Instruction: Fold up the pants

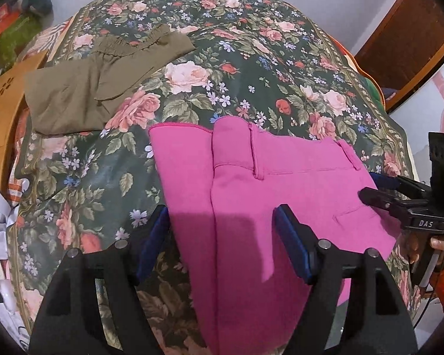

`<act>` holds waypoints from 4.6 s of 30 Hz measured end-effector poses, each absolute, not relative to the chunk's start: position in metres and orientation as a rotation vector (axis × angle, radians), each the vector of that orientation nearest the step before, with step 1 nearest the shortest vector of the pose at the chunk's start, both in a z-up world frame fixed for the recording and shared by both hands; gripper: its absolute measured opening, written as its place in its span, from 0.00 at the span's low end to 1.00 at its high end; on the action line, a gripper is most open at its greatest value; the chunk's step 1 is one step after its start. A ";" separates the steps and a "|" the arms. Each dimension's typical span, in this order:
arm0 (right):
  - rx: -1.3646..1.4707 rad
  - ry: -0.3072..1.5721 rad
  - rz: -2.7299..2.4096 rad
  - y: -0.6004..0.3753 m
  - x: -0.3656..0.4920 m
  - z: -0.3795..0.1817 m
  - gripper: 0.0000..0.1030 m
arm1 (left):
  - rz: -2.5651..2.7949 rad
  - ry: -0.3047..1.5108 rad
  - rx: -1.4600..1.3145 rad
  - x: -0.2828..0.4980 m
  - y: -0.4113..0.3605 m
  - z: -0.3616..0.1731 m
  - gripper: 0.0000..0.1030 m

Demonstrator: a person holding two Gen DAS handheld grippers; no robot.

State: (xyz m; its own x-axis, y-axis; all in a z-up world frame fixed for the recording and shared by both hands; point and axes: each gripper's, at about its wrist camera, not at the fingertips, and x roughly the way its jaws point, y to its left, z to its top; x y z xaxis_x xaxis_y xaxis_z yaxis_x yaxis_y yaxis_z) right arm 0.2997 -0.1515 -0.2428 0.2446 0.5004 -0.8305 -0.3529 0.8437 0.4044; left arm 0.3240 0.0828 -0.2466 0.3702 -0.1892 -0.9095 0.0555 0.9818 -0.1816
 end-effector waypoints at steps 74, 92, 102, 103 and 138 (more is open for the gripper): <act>-0.086 0.886 0.689 0.138 0.459 -0.207 0.11 | 0.327 0.942 -0.128 0.499 0.326 -0.266 0.10; -0.058 0.830 0.689 0.072 0.411 -0.149 0.13 | 0.333 0.948 -0.093 0.428 0.320 -0.219 0.18; -0.020 0.518 0.802 0.020 0.292 -0.029 0.16 | 0.167 0.707 -0.094 0.307 0.239 -0.080 0.19; -0.020 0.485 0.813 0.013 0.277 -0.019 0.16 | 0.152 0.678 -0.093 0.293 0.230 -0.067 0.19; 0.038 0.084 0.732 -0.070 0.086 0.051 1.00 | 0.201 0.173 -0.014 0.022 0.105 0.047 1.00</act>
State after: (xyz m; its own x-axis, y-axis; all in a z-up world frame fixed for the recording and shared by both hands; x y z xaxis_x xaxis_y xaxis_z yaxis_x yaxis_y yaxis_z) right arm 0.0857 -0.0696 0.0507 0.7410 0.6685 -0.0633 -0.6655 0.7437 0.0637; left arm 0.0221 0.1045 0.0472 0.9651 0.1975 -0.1721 -0.2000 0.9798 0.0033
